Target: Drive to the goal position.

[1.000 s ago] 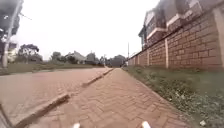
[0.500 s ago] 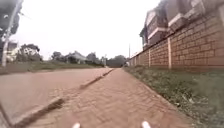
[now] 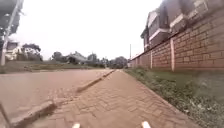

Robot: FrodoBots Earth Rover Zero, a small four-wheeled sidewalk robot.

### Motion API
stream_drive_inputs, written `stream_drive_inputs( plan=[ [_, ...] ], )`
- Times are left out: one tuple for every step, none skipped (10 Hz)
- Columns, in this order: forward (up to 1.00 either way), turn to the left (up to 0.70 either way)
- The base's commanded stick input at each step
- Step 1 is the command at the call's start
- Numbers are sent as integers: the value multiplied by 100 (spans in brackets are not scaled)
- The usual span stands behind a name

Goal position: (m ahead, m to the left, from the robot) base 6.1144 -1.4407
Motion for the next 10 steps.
stream_drive_inputs(
  plan=[
    [50,-1],
    [50,16],
    [50,21],
    [50,4],
    [50,0],
    [50,0],
    [50,0],
    [50,0],
    [50,0],
    [50,0]
  ],
)
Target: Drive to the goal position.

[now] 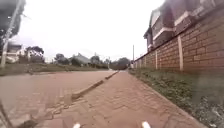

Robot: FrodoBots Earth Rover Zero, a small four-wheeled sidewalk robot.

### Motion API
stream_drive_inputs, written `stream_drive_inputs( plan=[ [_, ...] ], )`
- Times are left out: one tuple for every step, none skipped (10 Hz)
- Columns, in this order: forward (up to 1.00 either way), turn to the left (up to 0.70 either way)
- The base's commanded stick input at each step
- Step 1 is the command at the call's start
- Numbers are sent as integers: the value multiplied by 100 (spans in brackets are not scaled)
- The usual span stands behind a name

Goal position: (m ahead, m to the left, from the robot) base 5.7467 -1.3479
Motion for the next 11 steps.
stream_drive_inputs(
  plan=[
    [50,0],
    [50,0],
    [50,0],
    [50,-2],
    [50,-16],
    [50,-31],
    [50,-45],
    [50,-50],
    [50,-50],
    [50,-50],
    [50,-49]
  ],
)
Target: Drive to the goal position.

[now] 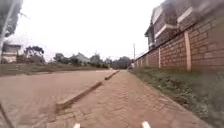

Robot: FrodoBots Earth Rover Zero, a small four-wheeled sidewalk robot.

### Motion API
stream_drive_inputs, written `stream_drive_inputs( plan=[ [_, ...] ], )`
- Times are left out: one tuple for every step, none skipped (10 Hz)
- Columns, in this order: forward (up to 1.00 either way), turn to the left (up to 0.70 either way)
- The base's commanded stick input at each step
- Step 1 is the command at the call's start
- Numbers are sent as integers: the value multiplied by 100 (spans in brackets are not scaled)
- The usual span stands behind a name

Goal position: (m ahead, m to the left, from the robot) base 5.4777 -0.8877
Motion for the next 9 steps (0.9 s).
stream_drive_inputs(
  plan=[
    [50,-48],
    [50,-26],
    [50,12],
    [50,18],
    [50,15],
    [50,16],
    [50,16],
    [50,10],
    [50,19]
  ],
)
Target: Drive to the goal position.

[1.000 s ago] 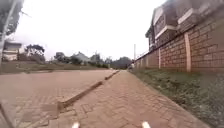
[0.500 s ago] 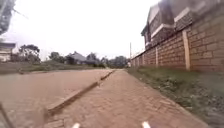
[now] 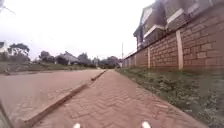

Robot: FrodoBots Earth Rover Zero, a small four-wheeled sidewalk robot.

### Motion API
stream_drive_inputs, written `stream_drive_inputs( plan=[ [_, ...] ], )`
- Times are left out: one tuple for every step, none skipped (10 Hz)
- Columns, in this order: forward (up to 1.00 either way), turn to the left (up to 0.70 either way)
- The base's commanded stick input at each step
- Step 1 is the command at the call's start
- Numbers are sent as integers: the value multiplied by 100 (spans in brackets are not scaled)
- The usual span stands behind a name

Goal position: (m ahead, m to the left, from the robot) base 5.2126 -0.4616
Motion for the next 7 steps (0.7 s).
stream_drive_inputs(
  plan=[
    [50,9],
    [50,18],
    [50,27],
    [50,13],
    [50,6],
    [50,3],
    [50,0]
  ],
)
